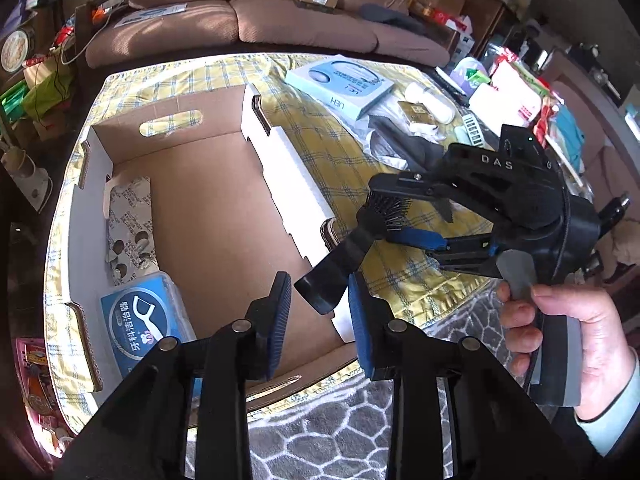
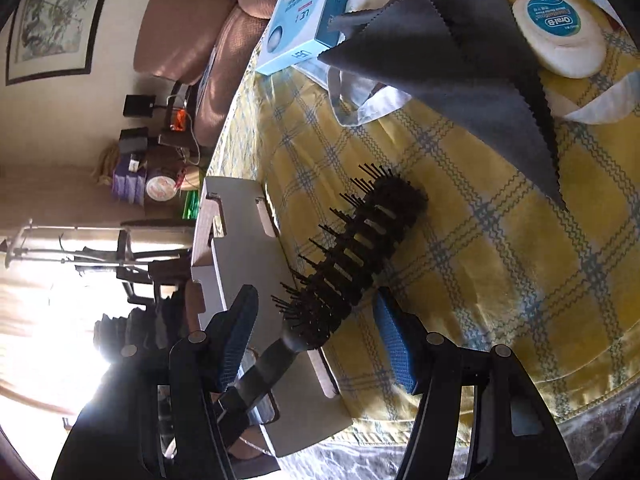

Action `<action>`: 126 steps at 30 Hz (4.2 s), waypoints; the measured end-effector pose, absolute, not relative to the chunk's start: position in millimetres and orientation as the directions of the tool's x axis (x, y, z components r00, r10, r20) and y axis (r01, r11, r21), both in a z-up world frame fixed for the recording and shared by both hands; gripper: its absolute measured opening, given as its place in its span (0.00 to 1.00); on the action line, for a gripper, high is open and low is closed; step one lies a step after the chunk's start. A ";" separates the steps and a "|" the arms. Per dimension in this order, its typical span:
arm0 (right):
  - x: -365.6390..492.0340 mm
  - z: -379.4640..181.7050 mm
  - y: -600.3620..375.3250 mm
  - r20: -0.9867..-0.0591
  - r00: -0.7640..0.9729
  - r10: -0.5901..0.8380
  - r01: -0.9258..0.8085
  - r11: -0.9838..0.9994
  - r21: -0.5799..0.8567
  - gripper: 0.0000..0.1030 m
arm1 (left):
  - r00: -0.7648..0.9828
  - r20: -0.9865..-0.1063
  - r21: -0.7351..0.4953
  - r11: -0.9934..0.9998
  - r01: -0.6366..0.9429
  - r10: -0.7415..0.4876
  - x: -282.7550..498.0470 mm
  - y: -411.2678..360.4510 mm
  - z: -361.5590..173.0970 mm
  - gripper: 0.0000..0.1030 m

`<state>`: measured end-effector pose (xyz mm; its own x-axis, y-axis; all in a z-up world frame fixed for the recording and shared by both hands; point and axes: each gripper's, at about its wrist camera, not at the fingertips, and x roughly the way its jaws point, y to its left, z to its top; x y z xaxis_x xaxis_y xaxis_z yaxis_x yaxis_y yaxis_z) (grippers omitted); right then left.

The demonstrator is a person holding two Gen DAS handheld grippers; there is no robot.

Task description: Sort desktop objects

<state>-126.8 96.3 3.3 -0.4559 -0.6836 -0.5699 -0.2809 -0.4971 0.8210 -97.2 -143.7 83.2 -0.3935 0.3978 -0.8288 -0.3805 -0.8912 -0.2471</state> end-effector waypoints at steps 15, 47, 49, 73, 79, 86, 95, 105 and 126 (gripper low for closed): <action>-137.8 77.7 52.4 -0.548 -0.534 -0.643 0.050 -0.672 0.739 0.41 | -0.343 -0.803 -0.364 -0.857 -0.365 0.487 -90.1 -159.3 77.1 0.22; -190.2 96.8 -92.7 -0.871 -0.262 -0.415 0.485 -0.837 0.253 0.35 | -0.368 -0.786 -0.414 -0.866 -0.281 0.496 -93.5 -224.9 113.0 0.26; -185.3 109.6 -74.9 -0.833 -0.273 -0.481 0.455 -0.827 0.329 0.37 | -0.348 -0.811 -0.387 -0.877 -0.286 0.471 -103.6 -211.0 108.2 0.29; -153.9 140.8 85.5 -0.623 -0.369 -0.690 0.306 -0.723 0.619 0.58 | -0.279 -0.769 -0.636 -0.735 0.237 0.575 -198.7 -211.7 23.9 0.41; -146.5 139.0 89.5 -0.613 -0.364 -0.701 0.305 -0.712 0.633 0.58 | -0.300 -0.723 -0.691 -0.654 0.309 0.622 -188.6 -207.1 13.3 0.46; -135.7 144.6 86.7 -0.609 -0.366 -0.704 0.333 -0.710 0.620 0.59 | -0.313 -0.792 -0.606 -0.734 0.306 0.524 -184.4 -216.8 22.2 0.55; -129.4 148.1 101.9 -0.589 -0.384 -0.711 0.310 -0.700 0.643 0.60 | -0.293 -0.665 -0.738 -0.543 0.402 0.687 -177.1 -205.5 7.5 0.61; -122.0 143.4 111.5 -0.598 -0.380 -0.705 0.309 -0.707 0.637 0.62 | -0.282 -0.872 -0.467 -0.854 0.229 0.401 -206.2 -215.7 66.0 0.62; -210.0 105.1 -107.4 -0.886 -0.205 -0.417 0.401 -0.861 0.313 0.62 | -0.661 -0.649 -0.523 -0.852 0.027 0.377 -61.1 -279.2 147.4 0.74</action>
